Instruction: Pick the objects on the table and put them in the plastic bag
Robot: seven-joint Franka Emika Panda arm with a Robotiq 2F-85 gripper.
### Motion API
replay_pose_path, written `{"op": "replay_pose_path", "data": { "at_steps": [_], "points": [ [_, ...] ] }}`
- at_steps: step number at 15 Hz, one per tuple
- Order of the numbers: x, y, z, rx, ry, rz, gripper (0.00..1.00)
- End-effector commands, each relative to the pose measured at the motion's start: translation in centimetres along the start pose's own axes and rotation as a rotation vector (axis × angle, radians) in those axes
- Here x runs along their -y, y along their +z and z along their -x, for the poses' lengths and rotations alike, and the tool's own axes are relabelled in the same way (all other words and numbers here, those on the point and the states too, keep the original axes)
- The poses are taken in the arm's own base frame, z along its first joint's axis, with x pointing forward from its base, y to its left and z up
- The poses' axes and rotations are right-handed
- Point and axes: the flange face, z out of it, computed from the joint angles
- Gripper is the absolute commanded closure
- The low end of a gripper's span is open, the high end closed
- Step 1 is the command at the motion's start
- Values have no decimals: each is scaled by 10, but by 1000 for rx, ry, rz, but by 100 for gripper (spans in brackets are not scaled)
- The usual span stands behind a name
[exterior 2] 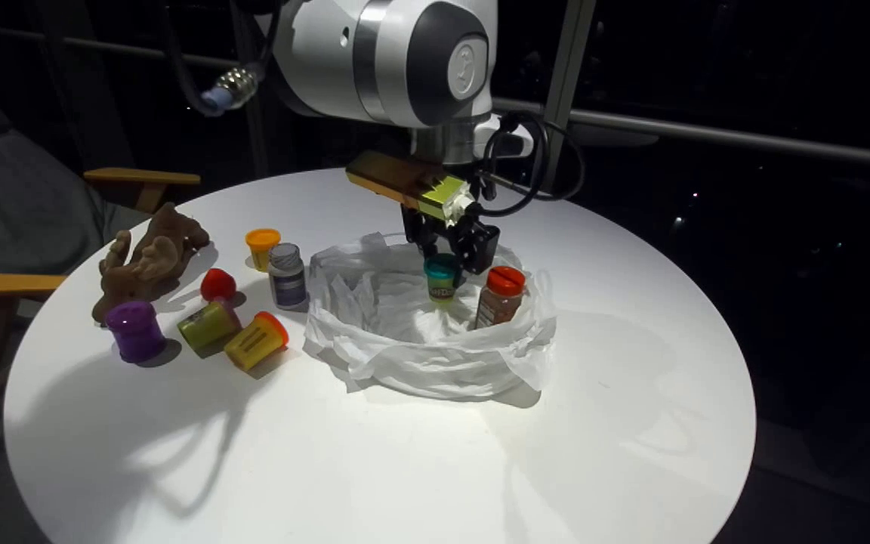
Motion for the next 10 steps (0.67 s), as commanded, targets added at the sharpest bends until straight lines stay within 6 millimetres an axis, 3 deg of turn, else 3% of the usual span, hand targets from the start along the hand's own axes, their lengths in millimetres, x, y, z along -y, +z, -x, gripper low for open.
{"op": "replay_pose_path", "data": {
  "at_steps": [1, 4, 5, 6, 8, 10],
  "points": [
    [-4, 8, -25, -19, 13, -12, 76],
    [-4, 4, -31, -27, 14, -16, 76],
    [-4, 3, -31, -29, 12, -19, 63],
    [-1, -2, -31, -32, 14, -27, 26],
    [5, -12, -28, -41, 11, -40, 24],
    [14, -26, -21, -51, -3, -48, 10]
  ]
}}
